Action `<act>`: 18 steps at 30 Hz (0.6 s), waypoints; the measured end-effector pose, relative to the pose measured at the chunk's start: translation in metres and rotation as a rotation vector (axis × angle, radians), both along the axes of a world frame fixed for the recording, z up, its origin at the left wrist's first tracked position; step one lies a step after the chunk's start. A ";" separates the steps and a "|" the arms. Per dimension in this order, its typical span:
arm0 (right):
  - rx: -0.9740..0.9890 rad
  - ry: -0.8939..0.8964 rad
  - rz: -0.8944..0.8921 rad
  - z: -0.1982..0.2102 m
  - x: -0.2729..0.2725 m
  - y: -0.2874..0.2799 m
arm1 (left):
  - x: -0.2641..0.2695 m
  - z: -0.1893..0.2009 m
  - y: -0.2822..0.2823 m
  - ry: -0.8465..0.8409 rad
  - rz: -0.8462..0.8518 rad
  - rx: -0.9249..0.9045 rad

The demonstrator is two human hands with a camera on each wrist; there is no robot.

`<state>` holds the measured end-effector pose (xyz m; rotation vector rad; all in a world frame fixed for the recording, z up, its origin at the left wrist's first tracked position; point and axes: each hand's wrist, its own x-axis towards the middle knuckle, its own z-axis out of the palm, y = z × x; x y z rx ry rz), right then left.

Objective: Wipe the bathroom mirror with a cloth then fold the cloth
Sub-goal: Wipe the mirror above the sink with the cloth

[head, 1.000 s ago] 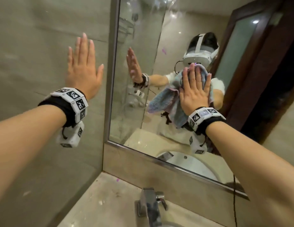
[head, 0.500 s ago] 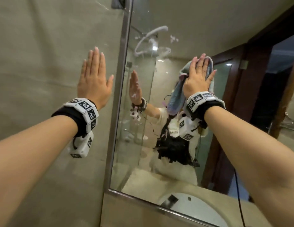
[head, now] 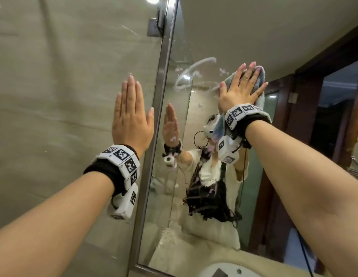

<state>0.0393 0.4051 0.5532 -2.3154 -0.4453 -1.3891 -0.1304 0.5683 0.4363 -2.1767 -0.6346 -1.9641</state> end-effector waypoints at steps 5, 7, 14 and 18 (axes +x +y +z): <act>-0.093 -0.036 -0.007 0.021 -0.005 0.014 | 0.002 -0.001 0.000 -0.005 0.030 -0.004; -0.137 -0.030 0.014 0.029 -0.010 0.020 | 0.003 -0.001 0.000 -0.007 0.039 -0.003; -0.406 -0.051 0.101 0.041 -0.026 0.070 | 0.004 -0.002 0.001 -0.015 0.063 0.010; -0.535 -0.066 0.120 0.024 -0.042 0.114 | 0.006 -0.001 0.003 -0.026 0.084 0.020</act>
